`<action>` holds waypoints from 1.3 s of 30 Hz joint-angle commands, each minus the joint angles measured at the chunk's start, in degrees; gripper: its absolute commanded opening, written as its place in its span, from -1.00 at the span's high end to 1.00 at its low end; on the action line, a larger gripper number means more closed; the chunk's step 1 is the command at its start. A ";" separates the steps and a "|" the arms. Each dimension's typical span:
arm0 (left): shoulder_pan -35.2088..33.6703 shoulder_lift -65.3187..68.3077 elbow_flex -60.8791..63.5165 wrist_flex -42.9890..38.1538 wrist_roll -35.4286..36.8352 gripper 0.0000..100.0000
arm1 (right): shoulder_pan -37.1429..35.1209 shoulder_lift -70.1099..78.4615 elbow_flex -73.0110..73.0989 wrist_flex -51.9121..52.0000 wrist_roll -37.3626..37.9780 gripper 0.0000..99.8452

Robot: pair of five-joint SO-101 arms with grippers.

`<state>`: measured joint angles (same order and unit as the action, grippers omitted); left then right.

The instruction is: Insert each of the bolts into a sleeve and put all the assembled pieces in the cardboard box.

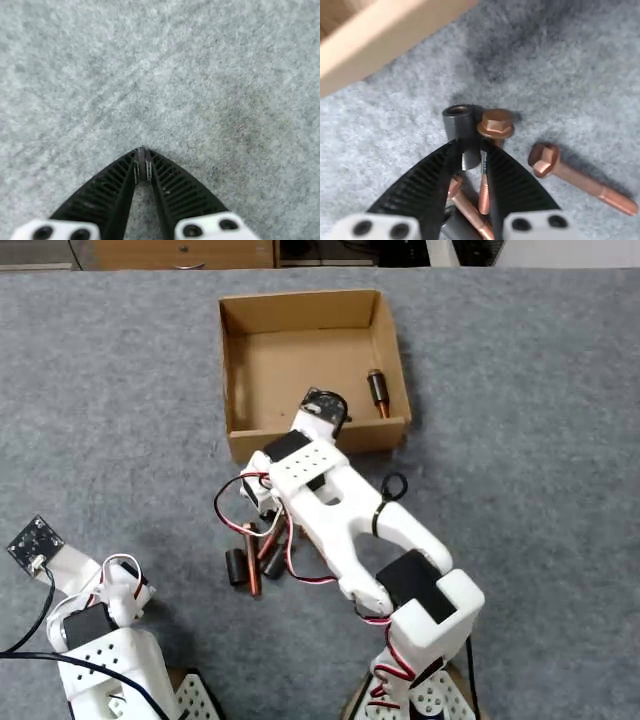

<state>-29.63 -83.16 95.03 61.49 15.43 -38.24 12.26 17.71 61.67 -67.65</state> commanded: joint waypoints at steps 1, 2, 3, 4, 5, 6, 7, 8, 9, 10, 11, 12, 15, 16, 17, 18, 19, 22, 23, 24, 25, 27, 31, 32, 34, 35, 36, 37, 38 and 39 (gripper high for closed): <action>0.70 -0.04 -1.76 0.09 0.18 0.96 | -0.66 -1.36 -2.59 -2.11 0.70 0.84; 0.70 -0.04 -1.76 0.09 0.18 0.96 | -0.84 -1.36 -2.59 -2.81 0.88 0.84; 0.70 -0.04 -1.76 0.09 0.18 0.96 | -0.84 -1.36 -2.51 -3.43 1.58 0.84; 0.70 -0.04 -1.76 0.09 0.18 0.96 | -0.92 -1.27 -2.42 -3.96 2.29 0.84; 0.70 -0.04 -1.76 0.09 0.18 0.96 | -0.92 -1.27 -2.42 -4.22 2.55 0.84; 0.70 -0.04 -1.76 0.09 0.18 0.96 | -0.92 -1.27 -2.42 -4.57 2.64 0.84; 0.70 -0.04 -1.76 0.09 0.18 0.96 | -0.92 -1.27 -2.42 -4.92 2.73 0.84; 0.70 -0.04 -1.76 0.09 0.26 0.96 | -0.92 -1.19 -2.42 -4.92 2.73 0.84; 0.70 -0.04 -1.76 0.09 0.26 0.96 | -0.92 -0.84 -2.42 -4.92 2.73 0.84; 0.70 -0.04 -1.76 0.09 0.26 0.96 | -0.92 -0.13 -2.51 -4.92 2.73 0.84; 0.70 -0.04 -1.76 0.09 0.26 0.96 | -0.92 0.84 -2.51 -4.92 2.73 0.84; 0.70 -0.04 -1.76 0.09 0.26 0.96 | -0.92 1.89 -2.51 -4.92 2.73 0.84; 0.70 -0.04 -1.76 0.09 0.26 0.96 | -0.92 5.32 -2.77 -4.84 2.73 0.84; 0.70 -0.04 -1.76 0.09 0.26 0.96 | -0.92 6.37 -2.86 -4.84 2.73 0.84; 0.70 -0.04 -1.76 0.09 0.26 0.96 | -0.92 7.34 -3.30 -4.84 2.73 0.84; 0.70 -0.04 -1.76 0.09 0.26 0.96 | -0.92 8.22 -3.91 -4.57 2.73 0.84; 0.70 -0.04 -1.76 0.09 0.26 0.96 | -0.92 8.84 -4.53 -4.57 2.73 0.84; 0.70 -0.04 -1.76 0.09 0.26 0.96 | -0.92 10.33 -6.11 -4.48 2.73 0.84; 0.70 -0.04 -1.76 0.09 0.26 0.96 | -0.92 10.77 -6.46 -4.48 2.73 0.84; 0.70 -0.04 -1.76 0.09 0.26 0.96 | -0.92 10.95 -6.64 -4.48 2.73 0.84; 0.70 -0.04 -1.76 0.09 0.18 0.96 | -1.01 11.21 -6.81 -4.48 2.55 0.84; 0.70 -0.04 -1.76 0.09 0.18 0.96 | -1.01 11.82 -6.81 -4.66 2.29 0.84; 0.70 -0.04 -1.76 0.09 0.18 0.96 | -1.01 12.09 -6.90 -4.84 2.11 0.84; 0.70 -0.04 -1.76 0.09 0.18 0.96 | -1.01 12.09 -6.90 -4.84 2.11 0.84; 0.70 -0.04 -1.76 0.09 0.09 0.96 | -1.01 12.18 -6.90 -4.84 2.11 0.84; 0.70 -0.04 -1.76 0.09 0.09 0.96 | -1.01 12.18 -6.90 -4.48 2.02 0.84; 0.70 -0.04 -1.76 0.09 0.09 0.96 | -1.10 12.18 -6.81 -4.48 2.02 0.84; 0.70 -0.04 -1.76 0.09 0.09 0.96 | -1.27 12.18 -6.81 -4.40 2.02 0.84; 0.70 -0.04 -1.76 0.09 0.09 0.96 | -1.45 12.18 -6.81 -4.40 2.02 0.84; 0.70 -0.04 -1.76 0.09 0.09 0.96 | -1.63 12.18 -6.73 -4.40 2.02 0.84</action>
<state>-29.63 -83.16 95.03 61.49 15.43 -38.86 23.43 10.77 57.19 -65.63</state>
